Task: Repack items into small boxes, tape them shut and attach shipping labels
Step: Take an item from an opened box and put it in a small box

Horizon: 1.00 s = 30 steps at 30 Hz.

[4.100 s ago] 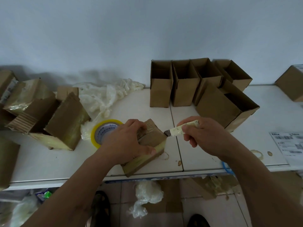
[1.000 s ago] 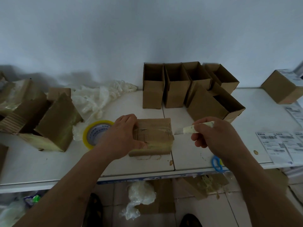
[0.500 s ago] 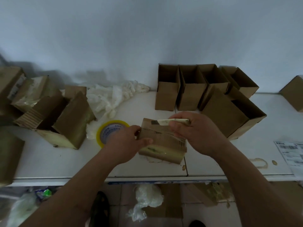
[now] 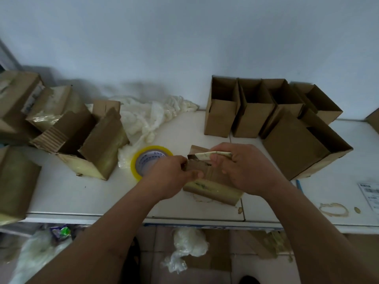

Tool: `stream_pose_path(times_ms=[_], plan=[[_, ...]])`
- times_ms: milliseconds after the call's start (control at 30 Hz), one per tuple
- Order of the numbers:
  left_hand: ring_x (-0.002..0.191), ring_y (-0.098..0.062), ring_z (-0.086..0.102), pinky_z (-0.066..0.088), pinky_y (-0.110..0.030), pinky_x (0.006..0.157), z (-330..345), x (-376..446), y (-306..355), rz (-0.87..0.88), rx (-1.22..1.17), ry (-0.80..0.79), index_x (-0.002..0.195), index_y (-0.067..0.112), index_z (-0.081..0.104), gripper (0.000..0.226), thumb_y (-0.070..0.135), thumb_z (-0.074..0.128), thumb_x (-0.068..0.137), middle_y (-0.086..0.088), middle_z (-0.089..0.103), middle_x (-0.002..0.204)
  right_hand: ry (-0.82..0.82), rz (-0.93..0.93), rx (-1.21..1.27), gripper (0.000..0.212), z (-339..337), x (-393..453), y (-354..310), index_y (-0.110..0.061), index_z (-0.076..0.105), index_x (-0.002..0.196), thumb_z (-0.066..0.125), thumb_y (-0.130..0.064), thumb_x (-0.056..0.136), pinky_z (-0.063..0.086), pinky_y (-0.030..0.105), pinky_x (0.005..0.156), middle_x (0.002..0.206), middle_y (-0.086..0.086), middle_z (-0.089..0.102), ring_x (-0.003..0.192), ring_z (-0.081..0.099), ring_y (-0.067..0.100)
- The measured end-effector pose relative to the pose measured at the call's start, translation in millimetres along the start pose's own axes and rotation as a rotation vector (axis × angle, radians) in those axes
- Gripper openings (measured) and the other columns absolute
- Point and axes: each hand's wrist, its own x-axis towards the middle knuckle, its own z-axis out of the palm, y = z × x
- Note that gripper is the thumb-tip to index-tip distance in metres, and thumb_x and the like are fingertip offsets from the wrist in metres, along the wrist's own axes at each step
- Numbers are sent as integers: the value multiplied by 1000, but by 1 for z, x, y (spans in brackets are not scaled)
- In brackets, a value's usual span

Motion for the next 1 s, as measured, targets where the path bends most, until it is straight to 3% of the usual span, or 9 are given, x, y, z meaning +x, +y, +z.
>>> stream_pose_path(times_ms=[167, 533, 633, 733, 1000], plan=[[82, -20, 65, 54, -41, 79, 2, -1, 1, 7, -23, -4, 106, 17, 65, 37, 49, 66, 88, -4, 68, 92, -15, -27, -90, 24, -4, -2, 2, -31, 69, 113, 48, -35, 101, 38, 17, 59, 81, -13, 65, 68, 56, 1], [85, -20, 66, 55, -43, 81, 2, -2, 1, -38, -80, -10, 100, 17, 63, 38, 53, 65, 87, -5, 68, 93, -61, 15, -189, 23, -23, -16, 17, -31, 68, 111, 47, -33, 101, 37, 18, 53, 72, -12, 59, 57, 50, 2], [87, -20, 66, 56, -44, 84, 3, -2, 1, -48, -89, -6, 102, 17, 63, 41, 54, 65, 87, -4, 67, 96, -120, 71, -237, 19, -31, -24, 30, -38, 63, 95, 46, -32, 101, 38, 20, 56, 71, -11, 58, 61, 50, 4], [89, -22, 66, 55, -45, 85, 2, -1, 1, -59, -91, -17, 103, 15, 62, 43, 55, 65, 86, -6, 67, 98, -136, 105, -245, 30, -40, -35, 40, -42, 50, 73, 47, -31, 101, 36, 17, 55, 67, -11, 55, 58, 48, 5], [89, -19, 66, 56, -42, 84, 2, 2, 1, -74, -113, 1, 111, 19, 63, 44, 54, 67, 85, 0, 67, 99, -91, 134, -182, 33, -54, -53, 47, -43, 49, 71, 47, -29, 101, 36, 15, 56, 67, -13, 57, 60, 49, 5]])
